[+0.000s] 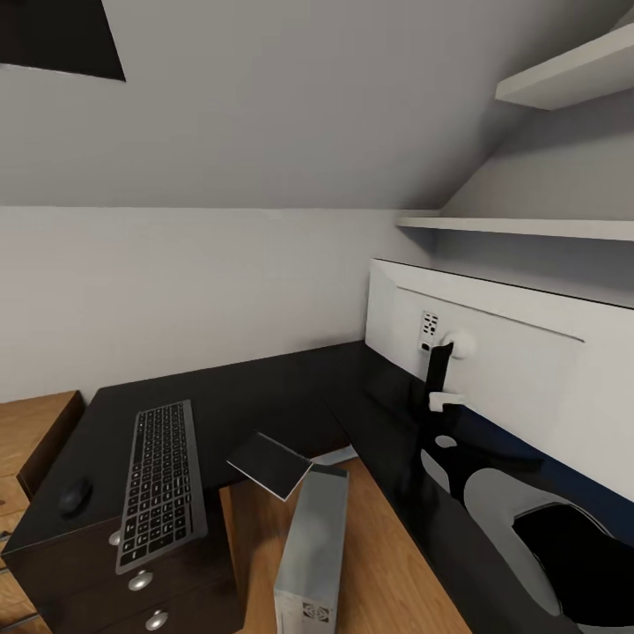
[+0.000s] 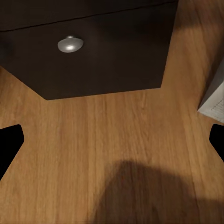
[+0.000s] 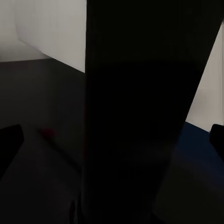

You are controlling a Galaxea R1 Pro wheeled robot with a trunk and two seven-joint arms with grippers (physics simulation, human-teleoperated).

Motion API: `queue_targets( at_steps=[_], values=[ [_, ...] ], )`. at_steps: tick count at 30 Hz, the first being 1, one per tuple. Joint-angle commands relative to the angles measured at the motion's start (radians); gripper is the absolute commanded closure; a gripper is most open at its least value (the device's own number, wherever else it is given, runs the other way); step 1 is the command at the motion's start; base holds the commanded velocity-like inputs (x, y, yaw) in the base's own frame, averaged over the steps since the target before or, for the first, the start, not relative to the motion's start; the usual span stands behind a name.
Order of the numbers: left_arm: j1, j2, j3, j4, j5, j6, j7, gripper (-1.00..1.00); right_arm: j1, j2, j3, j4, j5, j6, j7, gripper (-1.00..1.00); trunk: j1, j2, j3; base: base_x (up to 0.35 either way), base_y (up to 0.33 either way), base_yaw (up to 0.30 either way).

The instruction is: In the bedroom, organize the workspace by keeping the computer under the desk, ensuring the monitor is on the desk, placing the keyboard on the desk next to the monitor, placing the mouse on the desk next to the keyboard, moving the folder from the swivel chair onto the desk next to the mouse, stacking the notebook on top of the folder with the pen on top of the notebook, and positioning the swivel chair next to the desk.

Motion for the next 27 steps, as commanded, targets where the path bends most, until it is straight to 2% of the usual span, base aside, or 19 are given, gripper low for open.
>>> queue_targets(
  at_steps=[1, 27],
  values=[
    [-0.001, 0.001, -0.008, 0.001, 0.011, -0.006, 0.006, -1.00, -0.001, -0.002, 0.009, 0.000, -0.009, -0.003, -0.003, -1.00, 0.000, -0.001, -0.001, 0.015, 0.000, 0.000],
    [-0.001, 0.001, -0.008, 0.001, 0.010, -0.007, 0.005, -1.00, -0.001, -0.016, 0.010, 0.000, -0.008, 0.000, -0.003, -1.00, 0.000, -0.001, -0.001, 0.020, 0.000, 0.000]
  ],
)
